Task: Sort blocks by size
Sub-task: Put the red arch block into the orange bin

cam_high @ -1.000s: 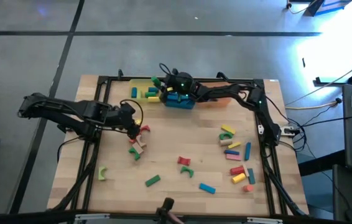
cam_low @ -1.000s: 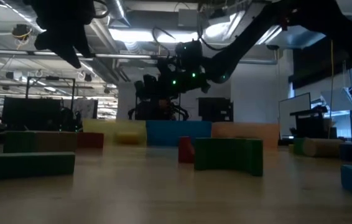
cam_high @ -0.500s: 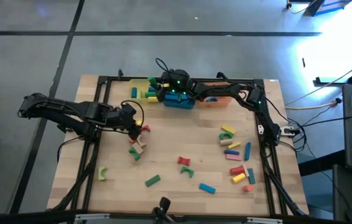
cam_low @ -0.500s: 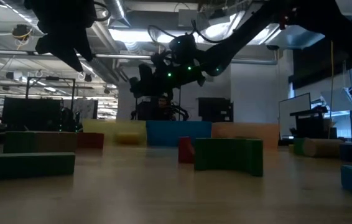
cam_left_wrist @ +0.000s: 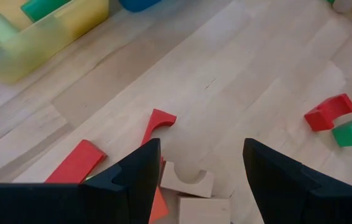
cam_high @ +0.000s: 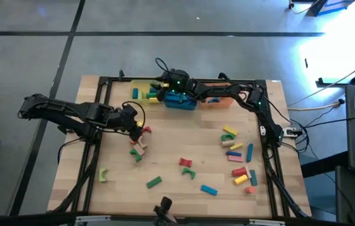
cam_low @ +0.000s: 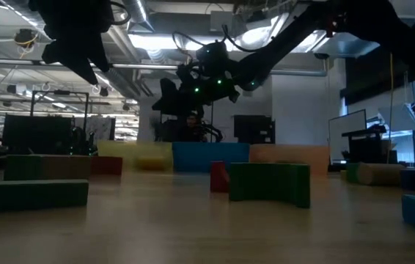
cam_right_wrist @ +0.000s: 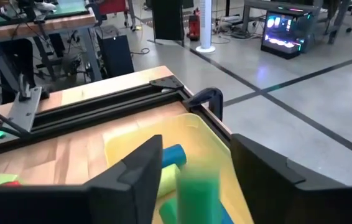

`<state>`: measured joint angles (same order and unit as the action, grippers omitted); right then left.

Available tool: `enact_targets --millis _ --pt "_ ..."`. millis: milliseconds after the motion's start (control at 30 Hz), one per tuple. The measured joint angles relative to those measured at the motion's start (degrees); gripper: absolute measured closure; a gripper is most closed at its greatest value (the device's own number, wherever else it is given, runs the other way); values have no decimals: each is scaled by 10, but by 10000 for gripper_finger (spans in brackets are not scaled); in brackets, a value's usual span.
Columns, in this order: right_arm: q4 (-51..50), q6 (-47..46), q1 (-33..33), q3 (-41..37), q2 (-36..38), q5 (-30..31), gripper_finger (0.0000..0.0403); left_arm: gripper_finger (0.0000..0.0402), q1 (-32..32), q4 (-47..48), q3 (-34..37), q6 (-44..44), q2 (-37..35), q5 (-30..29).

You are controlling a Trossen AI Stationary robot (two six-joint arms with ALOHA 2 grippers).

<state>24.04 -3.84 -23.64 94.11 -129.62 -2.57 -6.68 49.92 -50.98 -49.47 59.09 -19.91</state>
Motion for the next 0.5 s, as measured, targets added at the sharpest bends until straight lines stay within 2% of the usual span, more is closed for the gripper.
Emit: enact_targets --millis 267,400,500 --pt "-9 -7 0 0 2 -4 157 192 0 0 0 0 0 0" --pt "-102 -12 0 -1 44 -34 154 192 -1 -1 0 32 14 0" --pt "-202 43 0 0 94 -36 158 192 -2 -2 0 73 36 0"
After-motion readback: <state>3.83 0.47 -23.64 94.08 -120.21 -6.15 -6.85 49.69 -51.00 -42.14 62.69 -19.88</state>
